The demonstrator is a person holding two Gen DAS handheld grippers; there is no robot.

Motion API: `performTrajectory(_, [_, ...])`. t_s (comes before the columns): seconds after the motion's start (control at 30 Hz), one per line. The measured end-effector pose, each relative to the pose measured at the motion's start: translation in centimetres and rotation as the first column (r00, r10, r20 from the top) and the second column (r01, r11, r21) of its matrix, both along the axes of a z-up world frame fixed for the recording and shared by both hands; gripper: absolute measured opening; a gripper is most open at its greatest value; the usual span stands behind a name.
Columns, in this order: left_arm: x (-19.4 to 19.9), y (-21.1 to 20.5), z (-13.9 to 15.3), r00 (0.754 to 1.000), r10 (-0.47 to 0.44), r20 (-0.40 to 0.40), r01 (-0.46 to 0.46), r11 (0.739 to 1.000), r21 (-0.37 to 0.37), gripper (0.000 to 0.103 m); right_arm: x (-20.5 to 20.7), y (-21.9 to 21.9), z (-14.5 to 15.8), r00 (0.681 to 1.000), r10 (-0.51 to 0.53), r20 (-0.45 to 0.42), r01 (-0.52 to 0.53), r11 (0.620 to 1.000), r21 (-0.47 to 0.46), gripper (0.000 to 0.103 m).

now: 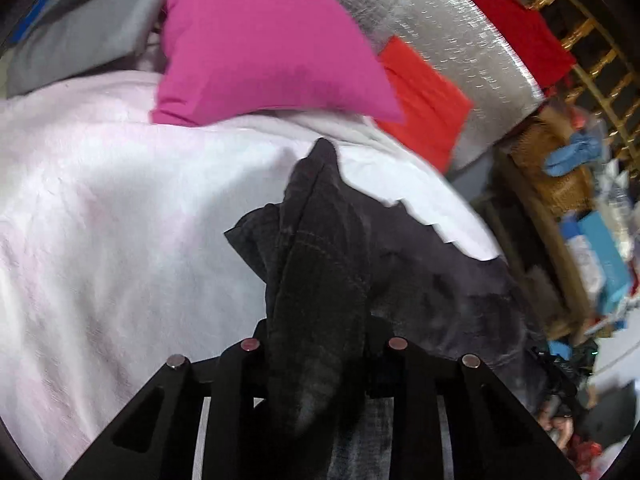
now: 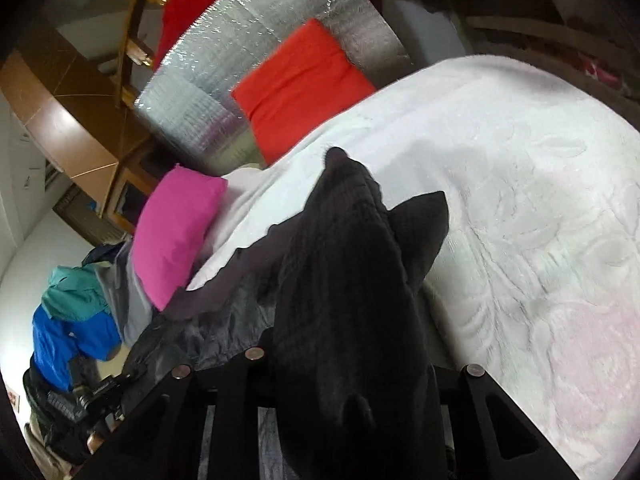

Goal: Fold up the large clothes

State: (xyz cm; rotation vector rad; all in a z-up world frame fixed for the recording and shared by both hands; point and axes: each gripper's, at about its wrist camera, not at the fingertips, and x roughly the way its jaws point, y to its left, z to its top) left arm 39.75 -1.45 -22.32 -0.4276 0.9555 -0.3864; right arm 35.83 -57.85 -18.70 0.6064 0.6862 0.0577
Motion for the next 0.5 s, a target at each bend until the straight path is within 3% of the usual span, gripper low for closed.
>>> performTrajectory(0.07, [0.7,0.1,-1.9,0.997,0.004,-0.073,0.001,0.998,0.069,0.050,1.0,-0.3,-1.4,0.997,-0.022,-0.075,0.023,1.000,0.009,0.035])
performTrajectory(0.13, [1.0,0.4,-2.8,0.994,0.008,-0.107,0.000,0.997,0.077,0.062,1.2,-1.4,-2.3,0.991,-0.032,-0.129,0.041,0.997,0.071,0.052])
performTrajectory(0.3, [-0.3,1.4,-1.6,0.996,0.001,-0.084,0.010,0.992,0.130,0.070,-0.6,-2.8,-1.4,0.989,-0.051,-0.138,0.062,0.995,0.075,0.069])
performTrajectory(0.37, [-0.8,1.7,-1.3,0.996,-0.007,-0.088,0.019,0.990,0.141,0.072,-1.3,-3.0,-1.5,0.989,-0.057,-0.136,0.070,0.993,0.095,0.070])
performTrajectory(0.5, [-2.1,3.1,-1.6,0.987,-0.006,-0.161,0.016,0.998,0.057,0.074,-3.9,-4.3,-1.6,0.987,-0.075,-0.143,0.095,0.985,0.143,0.073])
